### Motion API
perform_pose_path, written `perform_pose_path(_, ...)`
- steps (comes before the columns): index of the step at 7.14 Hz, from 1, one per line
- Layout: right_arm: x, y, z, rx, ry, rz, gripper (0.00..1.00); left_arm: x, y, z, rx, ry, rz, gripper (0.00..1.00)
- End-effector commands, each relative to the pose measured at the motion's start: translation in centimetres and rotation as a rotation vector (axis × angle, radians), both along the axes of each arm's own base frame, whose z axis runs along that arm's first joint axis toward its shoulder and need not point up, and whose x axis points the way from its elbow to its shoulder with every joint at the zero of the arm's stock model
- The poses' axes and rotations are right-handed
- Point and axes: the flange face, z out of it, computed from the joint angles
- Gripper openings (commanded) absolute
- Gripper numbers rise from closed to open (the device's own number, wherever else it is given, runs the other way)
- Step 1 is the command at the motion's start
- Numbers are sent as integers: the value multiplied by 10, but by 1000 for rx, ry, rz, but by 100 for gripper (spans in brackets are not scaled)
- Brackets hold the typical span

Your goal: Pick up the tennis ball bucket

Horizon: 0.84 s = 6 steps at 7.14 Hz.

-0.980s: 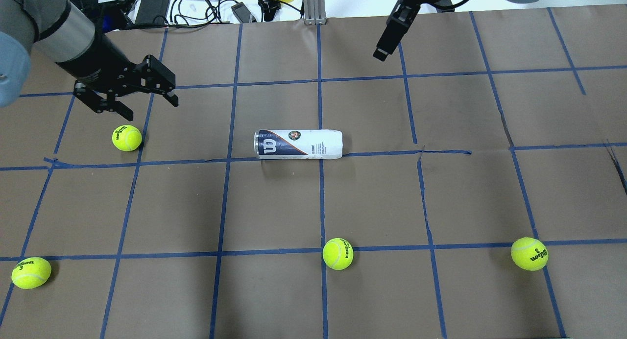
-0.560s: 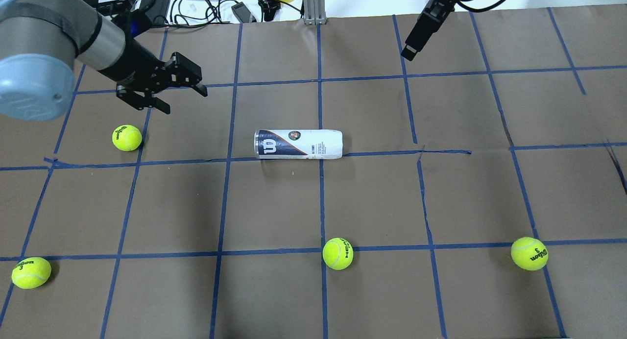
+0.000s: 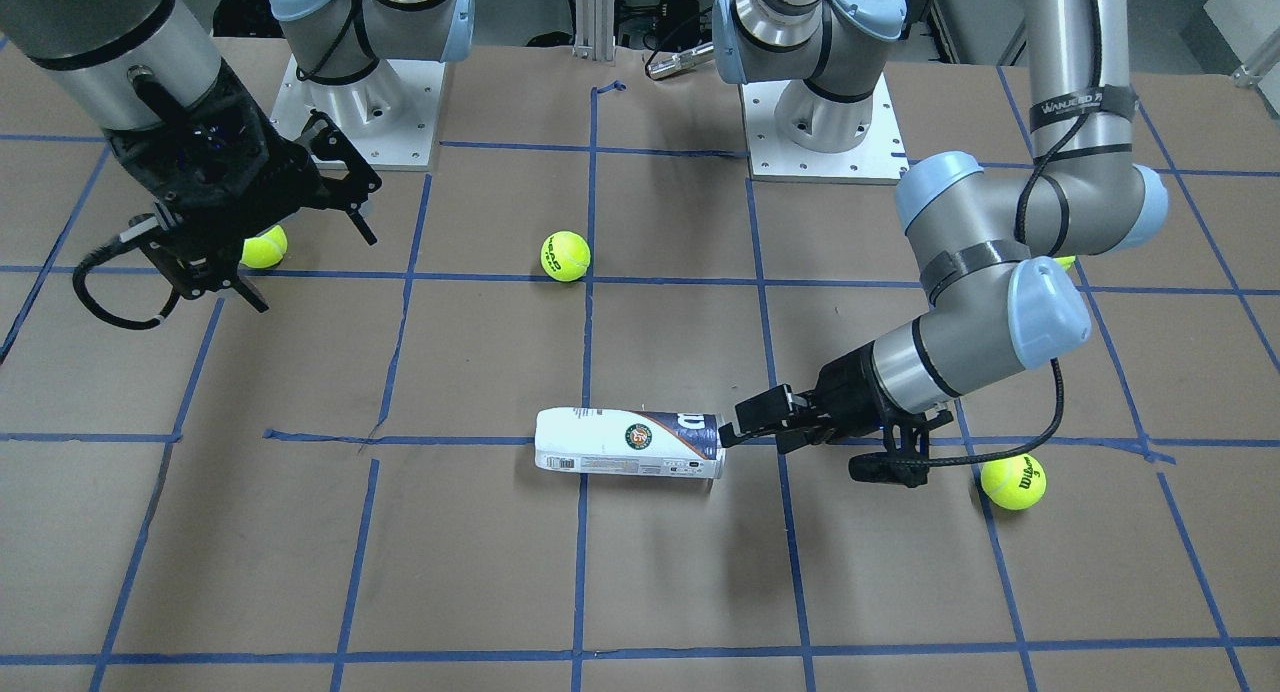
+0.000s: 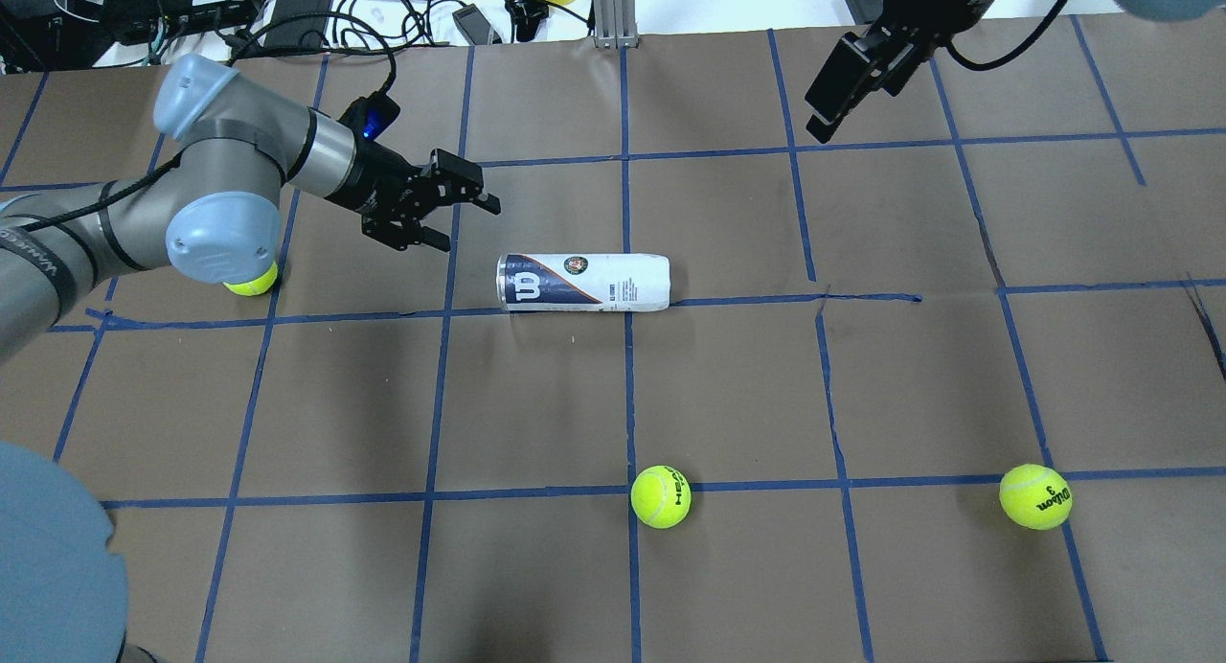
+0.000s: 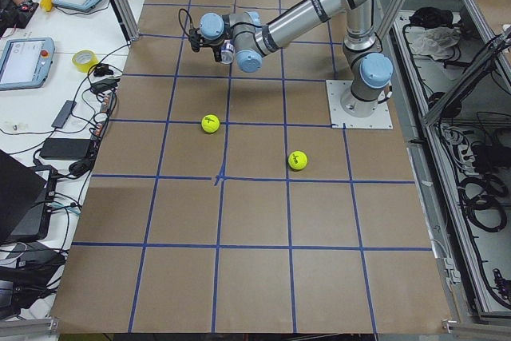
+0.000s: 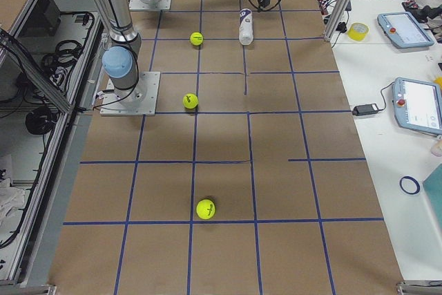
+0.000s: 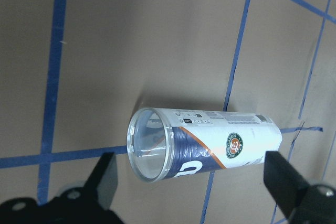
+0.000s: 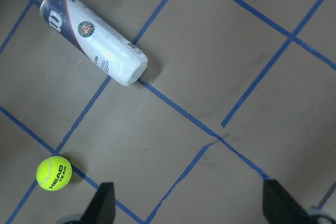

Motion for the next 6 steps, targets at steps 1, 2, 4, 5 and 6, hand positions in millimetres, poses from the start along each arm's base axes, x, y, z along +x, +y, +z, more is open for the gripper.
perform_pose_path(1,-4,17,10,-21,22,-237,100,-23,-1,-30,29,11,-37,100)
perform_pose_path(2,-4,17,13,-62,-3,-391,100,-26,0,-39,43,16,-43,100)
perform_pose_path(4,-12,31,22,-111,28,-663,100,-32,2,-48,59,42,-45,100)
perform_pose_path(5,-12,47,18,-97,23,-778,100,-36,0,-52,49,84,-63,99)
perform_pose_path(6,-11,57,18,-88,8,-844,100,-37,1,-60,58,92,-74,99)
